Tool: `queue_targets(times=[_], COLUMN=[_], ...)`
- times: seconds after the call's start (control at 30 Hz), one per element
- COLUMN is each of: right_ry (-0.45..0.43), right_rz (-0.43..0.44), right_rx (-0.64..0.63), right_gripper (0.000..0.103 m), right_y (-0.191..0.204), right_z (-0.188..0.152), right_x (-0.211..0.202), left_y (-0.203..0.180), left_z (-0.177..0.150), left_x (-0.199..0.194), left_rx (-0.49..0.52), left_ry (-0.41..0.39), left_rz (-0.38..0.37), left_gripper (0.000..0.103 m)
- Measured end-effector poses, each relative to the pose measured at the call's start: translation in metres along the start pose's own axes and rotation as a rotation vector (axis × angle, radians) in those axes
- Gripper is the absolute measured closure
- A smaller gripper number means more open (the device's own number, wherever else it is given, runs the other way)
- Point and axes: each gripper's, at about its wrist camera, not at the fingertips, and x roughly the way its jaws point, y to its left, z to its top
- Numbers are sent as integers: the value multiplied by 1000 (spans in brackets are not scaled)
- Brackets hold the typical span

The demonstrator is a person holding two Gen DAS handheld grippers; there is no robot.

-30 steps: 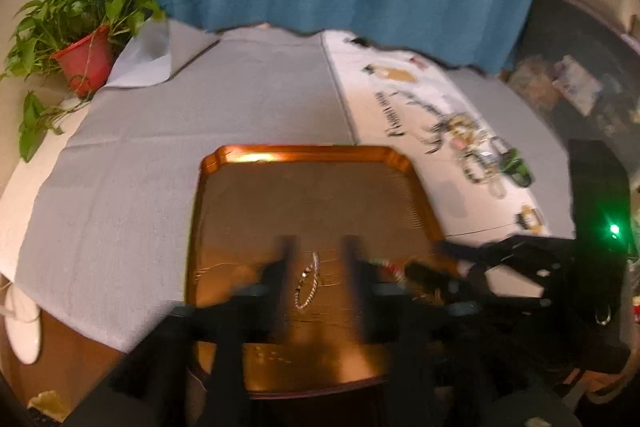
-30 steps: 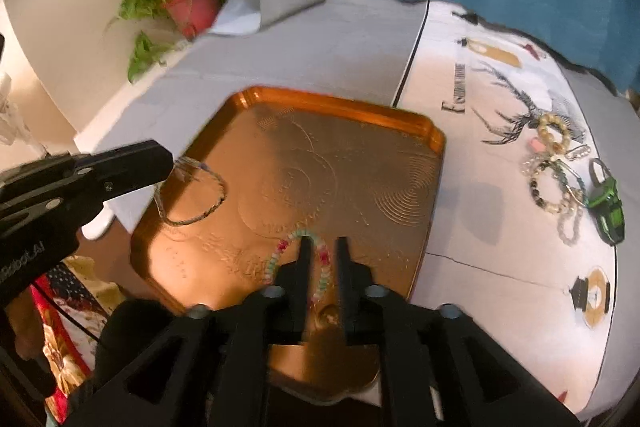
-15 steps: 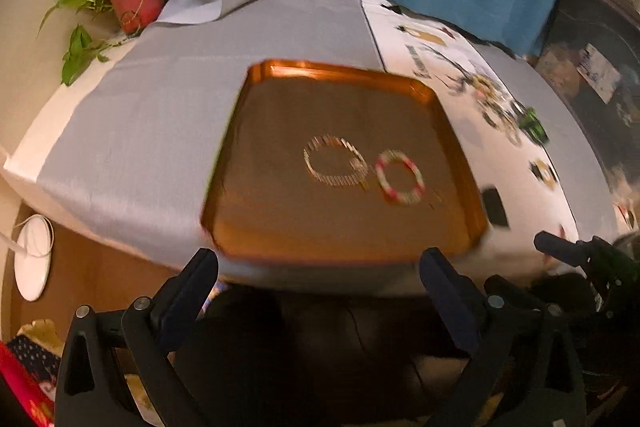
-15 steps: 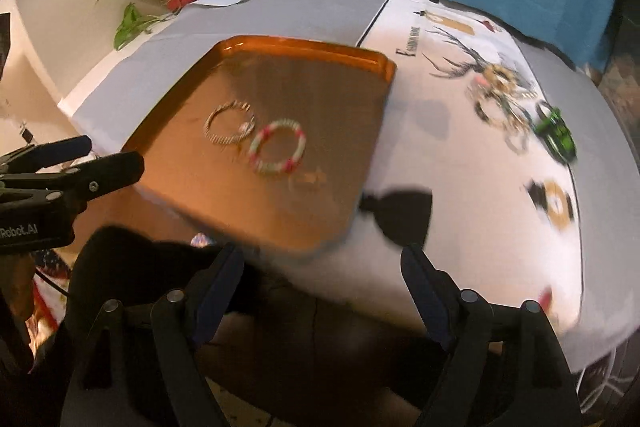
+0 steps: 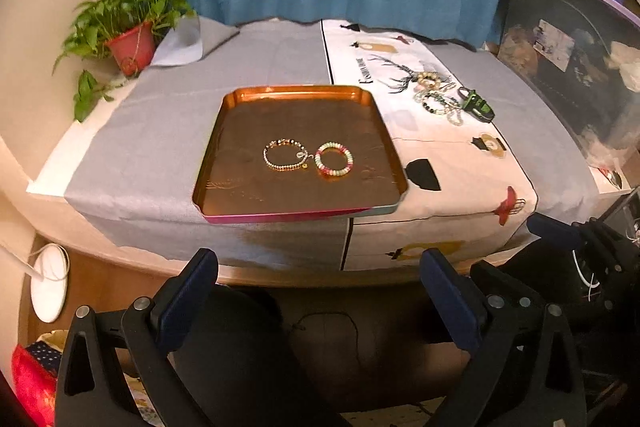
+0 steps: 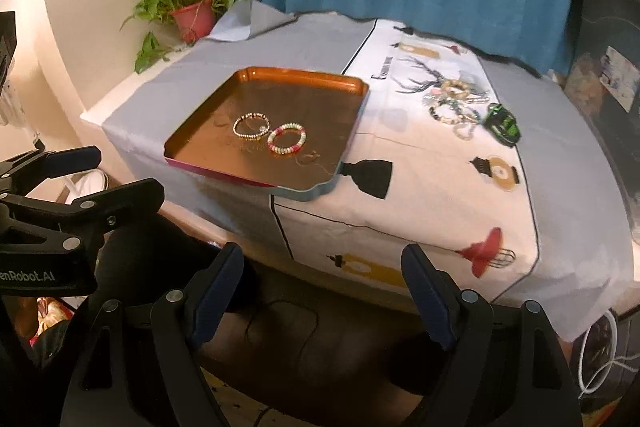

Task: Organize jewelry
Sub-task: 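Move both open tools back over the bracelet pile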

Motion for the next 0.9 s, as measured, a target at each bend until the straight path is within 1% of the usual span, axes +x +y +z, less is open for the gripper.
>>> queue_targets(times=[0.23, 0.43, 0.63, 0.9], right_ry=[-32, -44, -42, -21], right_rz=[9, 13, 10, 8], right_rx=[24, 37, 51, 76], right_gripper=[21, 20, 20, 20], right_y=[-7, -12, -17, -30], right_z=[-13, -20, -19, -19], right_x=[-20, -27, -24, -11], left_y=[-15, -23, -26, -34], left_z=[-9, -11, -11, -1], left_x=[-22, -26, -23, -6], left_rx=[36, 60, 64, 71], left_ry=[-26, -31, -23, 9], left_rz=[15, 23, 22, 10], left_gripper=[3, 3, 3, 3])
